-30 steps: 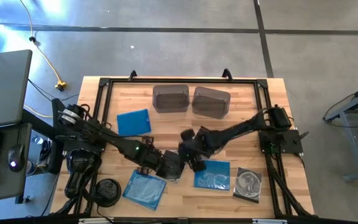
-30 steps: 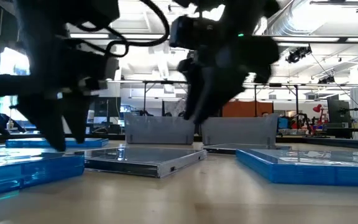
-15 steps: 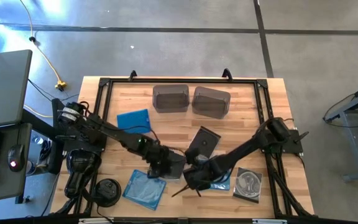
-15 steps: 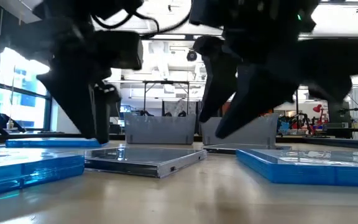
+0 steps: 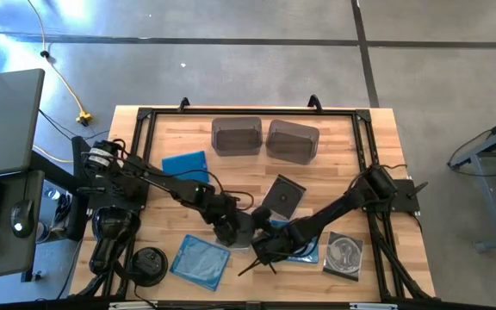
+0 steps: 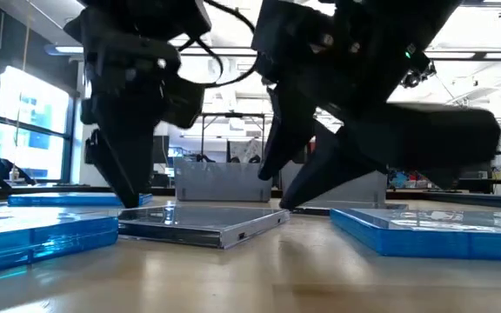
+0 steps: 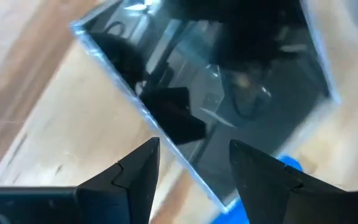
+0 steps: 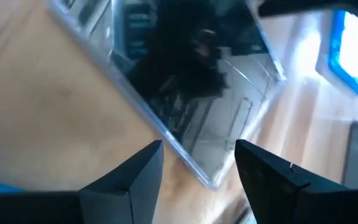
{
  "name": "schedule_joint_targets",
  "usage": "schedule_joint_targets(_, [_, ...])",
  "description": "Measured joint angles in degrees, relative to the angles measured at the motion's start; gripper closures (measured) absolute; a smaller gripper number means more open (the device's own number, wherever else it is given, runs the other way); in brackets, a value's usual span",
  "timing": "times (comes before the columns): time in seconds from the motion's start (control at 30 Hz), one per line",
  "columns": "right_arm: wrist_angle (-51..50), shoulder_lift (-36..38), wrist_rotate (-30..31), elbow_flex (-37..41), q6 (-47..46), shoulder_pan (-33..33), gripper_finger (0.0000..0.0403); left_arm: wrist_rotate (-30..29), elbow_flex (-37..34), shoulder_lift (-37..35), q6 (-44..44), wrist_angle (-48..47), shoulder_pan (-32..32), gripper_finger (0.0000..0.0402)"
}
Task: Pick & place jewel cases by type
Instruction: Put the top left black CD case into the left black bin
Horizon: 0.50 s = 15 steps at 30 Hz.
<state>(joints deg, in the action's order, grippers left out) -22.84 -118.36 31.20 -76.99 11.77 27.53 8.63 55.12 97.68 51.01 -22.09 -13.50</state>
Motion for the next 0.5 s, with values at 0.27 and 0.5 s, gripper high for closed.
schedule_joint_targets(0.27, [1.69, -2.50, 1.48, -0.07, 6.41, 0.85, 0.0206, 1.36, 0.12, 3.16, 7.26, 4.84, 0.01, 0.0212])
schedule_joint_targets(0.5, [2.11, -2.67, 1.40, -0.07, 8.80, 0.81, 0.0206, 2.56, -0.03, 4.90, 13.02, 7.19, 0.07, 0.0212])
